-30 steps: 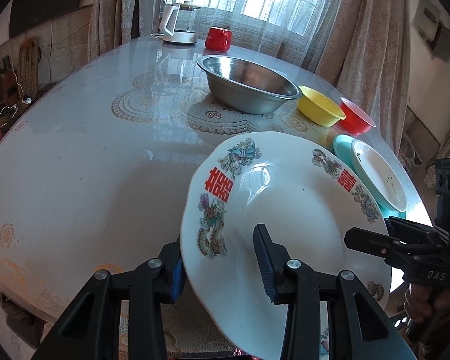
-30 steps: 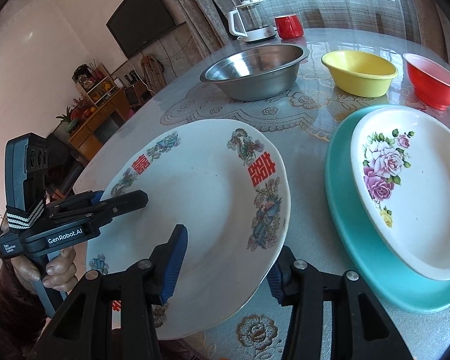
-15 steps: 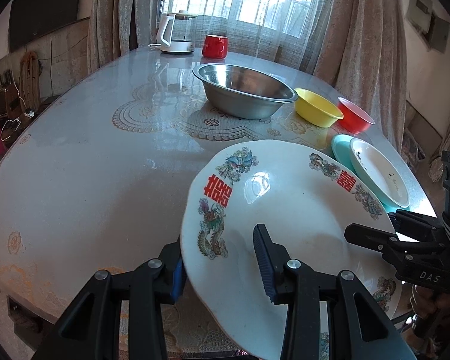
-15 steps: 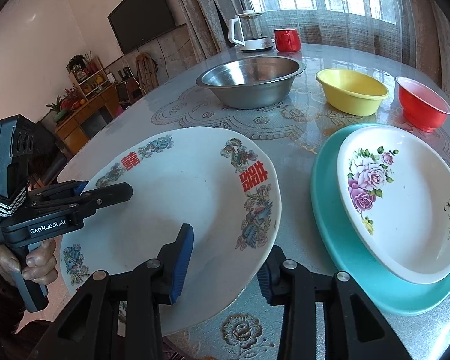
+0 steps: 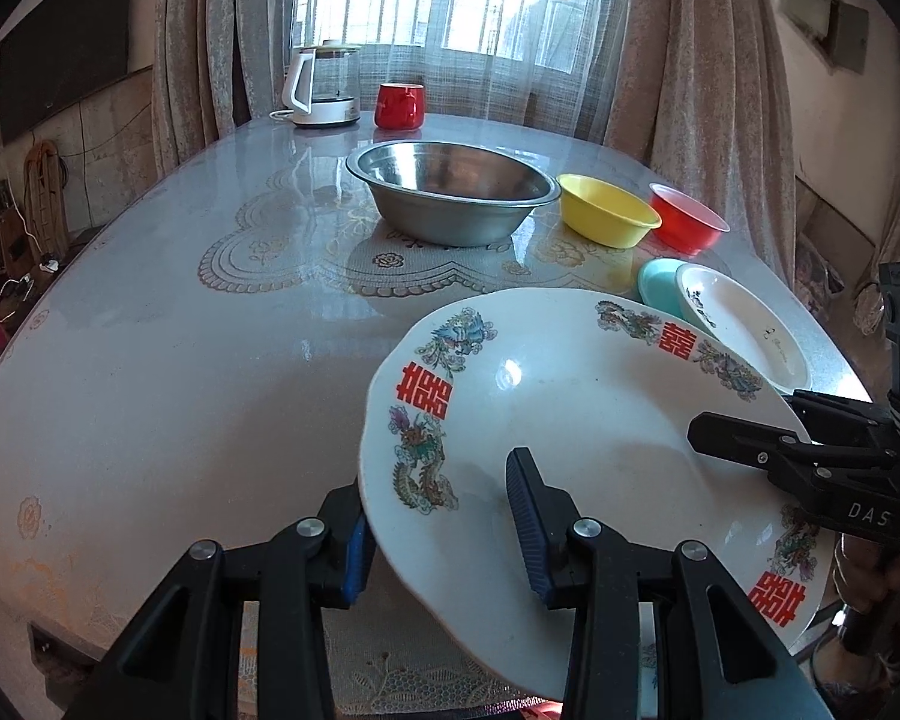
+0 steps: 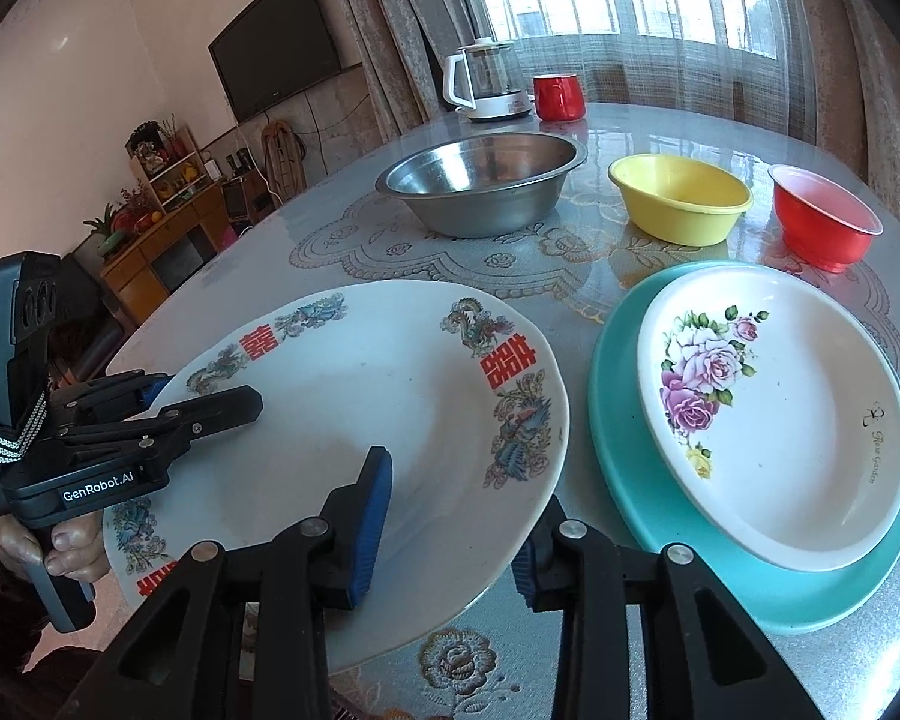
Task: Organize plates and bowls
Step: 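Lift the large plate with the right gripper and carry it onto the stack, then lower the large plate onto the stack and open the right gripper, then move the right gripper from the plate stack to the steel basin rim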
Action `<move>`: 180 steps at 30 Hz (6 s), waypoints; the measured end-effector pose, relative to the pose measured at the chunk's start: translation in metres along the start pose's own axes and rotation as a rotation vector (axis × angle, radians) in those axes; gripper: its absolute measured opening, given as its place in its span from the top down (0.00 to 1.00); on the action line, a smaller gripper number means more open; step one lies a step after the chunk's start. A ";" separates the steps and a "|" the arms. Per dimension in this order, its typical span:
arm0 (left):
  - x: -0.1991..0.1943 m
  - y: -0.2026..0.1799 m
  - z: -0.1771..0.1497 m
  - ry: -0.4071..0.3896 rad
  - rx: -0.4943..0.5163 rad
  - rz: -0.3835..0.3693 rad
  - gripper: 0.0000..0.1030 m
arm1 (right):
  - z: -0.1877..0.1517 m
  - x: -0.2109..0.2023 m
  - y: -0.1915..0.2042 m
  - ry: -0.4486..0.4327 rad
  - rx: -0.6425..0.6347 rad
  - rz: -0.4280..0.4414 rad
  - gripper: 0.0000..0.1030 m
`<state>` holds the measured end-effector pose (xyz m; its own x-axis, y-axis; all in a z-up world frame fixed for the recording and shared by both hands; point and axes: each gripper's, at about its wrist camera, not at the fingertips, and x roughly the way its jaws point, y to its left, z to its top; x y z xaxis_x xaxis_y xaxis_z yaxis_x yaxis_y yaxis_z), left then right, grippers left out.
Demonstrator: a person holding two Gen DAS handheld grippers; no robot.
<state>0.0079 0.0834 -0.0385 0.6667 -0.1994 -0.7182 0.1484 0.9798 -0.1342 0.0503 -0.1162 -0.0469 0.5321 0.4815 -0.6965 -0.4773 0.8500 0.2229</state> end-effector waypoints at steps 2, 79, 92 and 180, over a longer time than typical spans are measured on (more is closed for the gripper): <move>0.002 -0.002 0.001 -0.002 0.006 0.007 0.61 | 0.000 -0.002 -0.001 -0.010 -0.004 -0.011 0.66; 0.092 -0.165 0.081 0.040 0.212 -0.126 0.60 | -0.010 -0.074 -0.152 -0.112 0.276 -0.393 0.62; 0.068 -0.152 0.073 0.004 0.169 -0.133 0.56 | -0.019 -0.089 -0.148 -0.149 0.334 -0.383 0.62; 0.047 0.048 0.103 0.025 -0.246 0.062 0.33 | 0.109 0.001 -0.036 -0.045 0.223 0.012 0.44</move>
<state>0.1211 0.1199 -0.0083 0.6505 -0.1414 -0.7463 -0.0766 0.9653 -0.2497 0.1446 -0.1230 0.0183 0.5605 0.4966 -0.6627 -0.3200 0.8680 0.3797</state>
